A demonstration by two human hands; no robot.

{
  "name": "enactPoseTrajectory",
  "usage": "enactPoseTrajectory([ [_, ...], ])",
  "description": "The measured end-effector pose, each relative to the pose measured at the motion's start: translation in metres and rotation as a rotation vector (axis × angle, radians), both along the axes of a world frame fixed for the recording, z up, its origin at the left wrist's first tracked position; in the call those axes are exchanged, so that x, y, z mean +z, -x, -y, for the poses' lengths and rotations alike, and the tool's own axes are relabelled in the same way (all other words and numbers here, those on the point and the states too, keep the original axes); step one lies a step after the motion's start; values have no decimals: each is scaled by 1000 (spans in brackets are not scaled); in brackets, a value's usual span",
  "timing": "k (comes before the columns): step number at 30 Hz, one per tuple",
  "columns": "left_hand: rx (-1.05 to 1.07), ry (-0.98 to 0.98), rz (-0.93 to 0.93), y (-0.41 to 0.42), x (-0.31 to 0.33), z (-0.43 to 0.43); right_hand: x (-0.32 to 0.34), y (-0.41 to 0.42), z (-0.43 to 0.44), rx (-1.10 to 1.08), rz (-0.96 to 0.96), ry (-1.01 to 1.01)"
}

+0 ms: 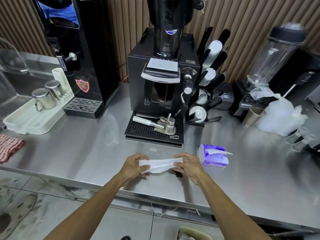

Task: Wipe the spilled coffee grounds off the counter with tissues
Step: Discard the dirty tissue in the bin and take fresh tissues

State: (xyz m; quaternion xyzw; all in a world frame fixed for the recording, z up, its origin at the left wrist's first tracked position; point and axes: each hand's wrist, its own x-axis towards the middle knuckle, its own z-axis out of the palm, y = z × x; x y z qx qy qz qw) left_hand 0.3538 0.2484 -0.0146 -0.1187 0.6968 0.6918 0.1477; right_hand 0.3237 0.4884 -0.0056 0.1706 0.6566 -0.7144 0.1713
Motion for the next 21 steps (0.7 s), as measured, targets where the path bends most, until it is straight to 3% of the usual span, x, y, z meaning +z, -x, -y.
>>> enactPoseTrajectory([
  [7, -40, 168, -78, 32, -11, 42, -13, 28, 37, 28, 13, -150],
  [11, -39, 394, -179, 53, -22, 75, -19, 39, 63, 62, -85, -255],
  [14, 9, 572, -226, 64, -29, 98, -28, 45, 87, 134, -201, -445],
  [19, 98, 706, -245, 77, -43, 132, -42, 40, 130, 394, -476, -892],
  [21, 85, 928, -326, 79, -44, 142, -44, 33, 147, 466, -511, -948],
])
